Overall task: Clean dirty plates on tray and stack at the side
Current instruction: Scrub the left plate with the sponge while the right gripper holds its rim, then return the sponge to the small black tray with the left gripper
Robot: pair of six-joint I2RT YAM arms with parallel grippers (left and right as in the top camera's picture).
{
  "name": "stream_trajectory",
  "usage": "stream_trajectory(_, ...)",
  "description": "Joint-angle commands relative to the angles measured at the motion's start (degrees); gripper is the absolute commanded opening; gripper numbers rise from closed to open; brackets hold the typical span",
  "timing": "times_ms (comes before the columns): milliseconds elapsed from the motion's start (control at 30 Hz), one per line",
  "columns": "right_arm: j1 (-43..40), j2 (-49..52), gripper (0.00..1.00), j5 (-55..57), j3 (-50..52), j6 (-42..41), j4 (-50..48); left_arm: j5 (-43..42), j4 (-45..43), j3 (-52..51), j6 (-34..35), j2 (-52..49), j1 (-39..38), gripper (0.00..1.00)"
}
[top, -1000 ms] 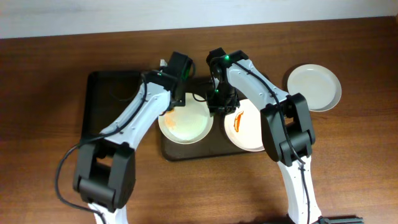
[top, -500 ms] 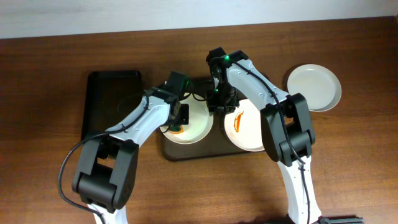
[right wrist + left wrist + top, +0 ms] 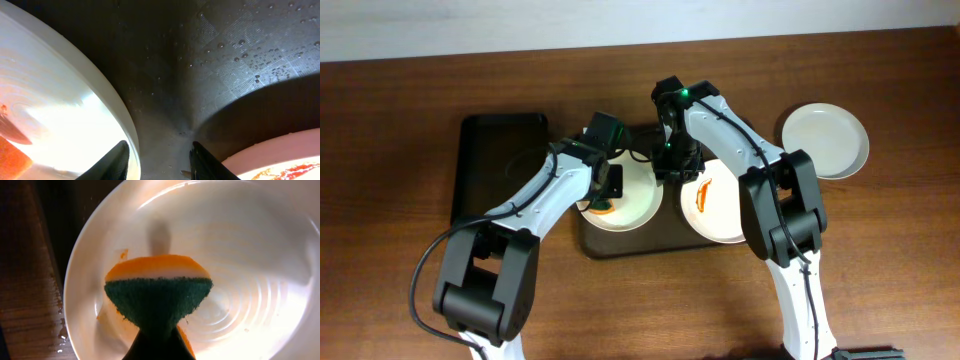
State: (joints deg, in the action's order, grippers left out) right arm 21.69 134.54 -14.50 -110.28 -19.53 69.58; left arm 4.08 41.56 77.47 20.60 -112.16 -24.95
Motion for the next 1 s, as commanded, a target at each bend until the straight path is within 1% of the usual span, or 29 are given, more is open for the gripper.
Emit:
stream_trajectory(0,0.04,0.85,0.41,-0.33,0.35,-0.46,-0.42,0.63,-0.66,1.09,-0.26,1.49,0.28,0.0)
stream_trajectory(67,0.04,0.85,0.41,-0.33,0.35,-0.46,-0.44,0.33,-1.05,0.98,-0.26,1.27,0.28,0.0)
stream_trajectory(167,0.04,0.85,0.41,-0.33,0.35,-0.48,-0.46,-4.2,-2.86,0.96,-0.26,-1.01,0.28,0.0)
stream_trajectory(333,0.04,0.85,0.41,-0.31,0.35,-0.46,-0.39,-3.56,-3.17,0.94,-0.31,-5.42,0.35,0.0)
stream_trajectory(400,0.04,0.85,0.41,-0.31,0.35,-0.46,-0.39,0.57,-2.91,0.94,-0.31,-6.05,0.35,0.0)
stream_trajectory(533,0.04,0.85,0.41,-0.31,0.35,-0.46,-0.39,13.35,-1.2,0.94,-0.55,-6.05,0.35,0.0)
stream_trajectory(600,0.04,0.85,0.41,-0.31,0.35,-0.46,-0.39,21.66,-0.63,0.94,-1.16,-6.05,0.35,0.0)
stream_trajectory(667,0.04,0.85,0.41,-0.31,0.35,-0.46,-0.39,26.73,-0.39,0.94,-1.22,-6.05,0.35,0.0)
stream_trajectory(767,0.04,0.85,0.41,-0.31,0.35,-0.44,-0.37,30.29,-0.5,1.38,-4.94,-6.01,0.35,0.0)
stream_trajectory(867,0.04,0.85,0.41,-0.28,0.35,-0.44,-0.39,31.3,0.48,3.98,-4.85,-5.05,0.35,0.0)
stream_trajectory(933,0.04,0.85,0.34,-0.28,0.35,-0.46,-0.39,31.23,1.42,6.32,-4.83,-3.58,0.33,0.0)
stream_trajectory(967,0.04,0.85,0.33,-0.28,0.35,-0.46,-0.37,31.04,1.66,7.65,-4.83,-2.27,0.35,0.0)
